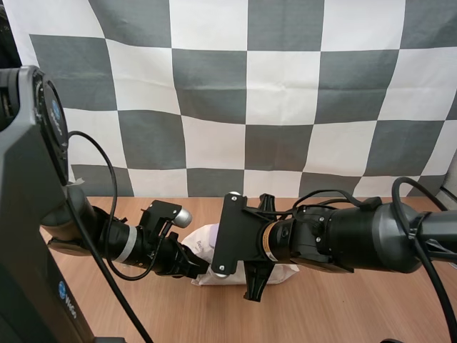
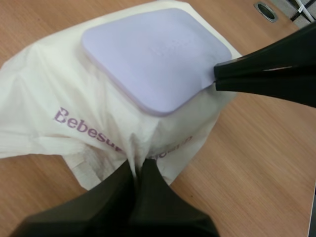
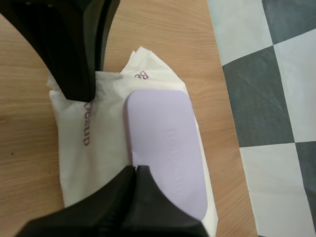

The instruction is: Open the wet wipes lid

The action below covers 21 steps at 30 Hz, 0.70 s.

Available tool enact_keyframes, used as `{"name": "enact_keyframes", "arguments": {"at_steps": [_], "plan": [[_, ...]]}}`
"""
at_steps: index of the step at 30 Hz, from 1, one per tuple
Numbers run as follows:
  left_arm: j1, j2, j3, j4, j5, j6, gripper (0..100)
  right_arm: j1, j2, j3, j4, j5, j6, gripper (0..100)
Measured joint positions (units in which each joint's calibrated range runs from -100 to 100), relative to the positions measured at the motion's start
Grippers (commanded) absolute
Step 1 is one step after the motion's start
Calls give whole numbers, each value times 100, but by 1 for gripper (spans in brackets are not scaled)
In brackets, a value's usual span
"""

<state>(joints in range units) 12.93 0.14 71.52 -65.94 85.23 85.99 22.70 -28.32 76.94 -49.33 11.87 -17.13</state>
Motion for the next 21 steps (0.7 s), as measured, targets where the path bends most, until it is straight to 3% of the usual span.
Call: {"name": "enact_keyframes", "arguments": {"at_steps": [9,12,18,21], "plan": [[0,0,0,25,0,0,0,0,263,0,-290,-327,0,44],[0,0,0,56,-34,0,0,0,346,-56,-363,-254,0,35],[0,0,0,69,-34,0,0,7,356,-274,-320,210,0,5],[0,0,0,80,-34,0,0,7,356,-274,-294,208,10,0]]}}
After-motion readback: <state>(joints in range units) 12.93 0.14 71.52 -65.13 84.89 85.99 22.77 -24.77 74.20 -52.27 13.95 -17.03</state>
